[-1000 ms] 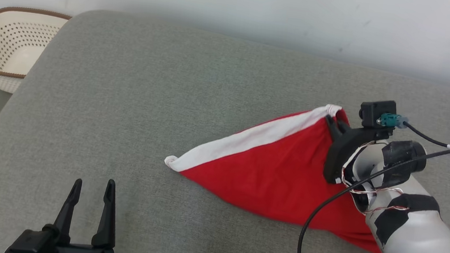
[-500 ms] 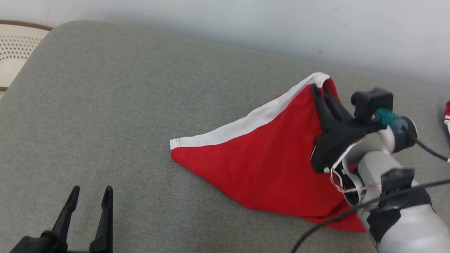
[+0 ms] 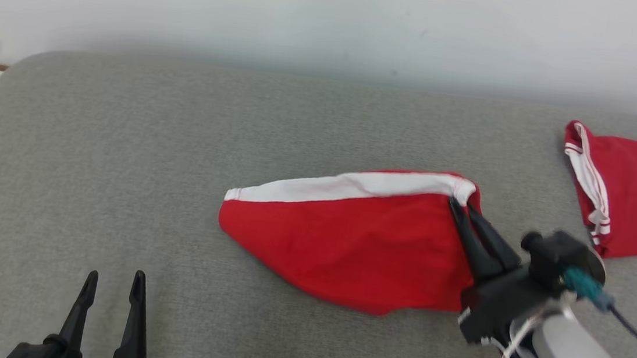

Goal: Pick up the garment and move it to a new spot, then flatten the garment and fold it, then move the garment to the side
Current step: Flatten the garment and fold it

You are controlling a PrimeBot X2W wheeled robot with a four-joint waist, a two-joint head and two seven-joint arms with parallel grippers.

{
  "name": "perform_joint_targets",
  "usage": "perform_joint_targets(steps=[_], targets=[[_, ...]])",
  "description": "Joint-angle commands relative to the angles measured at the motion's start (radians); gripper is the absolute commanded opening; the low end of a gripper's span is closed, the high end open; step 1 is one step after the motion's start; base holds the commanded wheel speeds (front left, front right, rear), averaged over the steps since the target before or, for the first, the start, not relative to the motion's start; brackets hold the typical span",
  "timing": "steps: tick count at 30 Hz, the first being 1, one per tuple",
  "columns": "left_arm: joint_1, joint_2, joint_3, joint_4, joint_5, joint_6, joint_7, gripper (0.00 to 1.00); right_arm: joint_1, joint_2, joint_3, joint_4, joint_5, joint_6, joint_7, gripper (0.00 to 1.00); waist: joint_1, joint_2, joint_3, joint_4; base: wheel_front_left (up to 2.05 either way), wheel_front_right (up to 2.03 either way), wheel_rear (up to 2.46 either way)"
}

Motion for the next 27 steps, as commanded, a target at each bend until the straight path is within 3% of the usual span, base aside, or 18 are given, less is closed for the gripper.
perform_joint_targets(steps=[1, 5, 11, 23, 24, 25, 26, 27], targets=[[0.012, 0.000, 0.004, 0.002, 0.003, -0.003, -0.006, 1.00, 0.041, -0.008, -0.009, -0.037, -0.003, -0.001, -0.004, 0.00, 0.0001, 0.0000, 0.002, -0.027, 0.00, 0.00, 0.00], [0.003, 0.000, 0.008, 0.003, 0.003, -0.004, -0.006, 1.00, 0.181, -0.025, -0.040, -0.170, -0.030, -0.001, 0.010, 0.00, 0.0001, 0.0000, 0.005, -0.055, 0.00, 0.00, 0.00], [-0.007, 0.000, 0.006, 0.006, 0.001, -0.007, -0.006, 1.00, 0.331, -0.040, 0.002, -0.293, -0.041, -0.001, 0.032, 0.00, 0.0001, 0.0000, 0.010, -0.078, 0.00, 0.00, 0.00], [-0.018, 0.000, 0.004, 0.013, -0.007, -0.012, -0.006, 1.00, 0.457, -0.126, 0.065, -0.305, 0.072, -0.001, 0.085, 0.00, 0.0001, 0.0000, 0.021, -0.075, 0.00, 0.00, 0.00], [-0.016, 0.000, 0.004, 0.014, -0.008, -0.012, -0.006, 1.00, 0.459, -0.131, 0.069, -0.303, 0.077, -0.001, 0.085, 0.31, 0.0001, 0.0000, 0.021, -0.075, 0.00, 0.00, 0.00], [-0.015, 0.000, 0.004, 0.015, -0.008, -0.012, -0.006, 1.00, 0.456, -0.131, 0.064, -0.304, 0.079, -0.001, 0.071, 0.51, 0.0001, 0.0000, 0.020, -0.075, 0.00, 0.00, 0.00], [-0.014, 0.000, 0.004, 0.016, -0.008, -0.012, -0.006, 1.00, 0.457, -0.129, 0.060, -0.303, 0.088, -0.001, 0.062, 1.00, 0.0001, 0.0000, 0.019, -0.074, 0.00, 0.00, 0.00], [-0.013, 0.000, 0.005, 0.017, -0.009, -0.013, -0.006, 1.00, 0.455, -0.130, 0.055, -0.308, 0.090, -0.001, 0.050, 1.00, 0.0001, 0.0000, 0.019, -0.074, 0.00, 0.00, 0.00]])
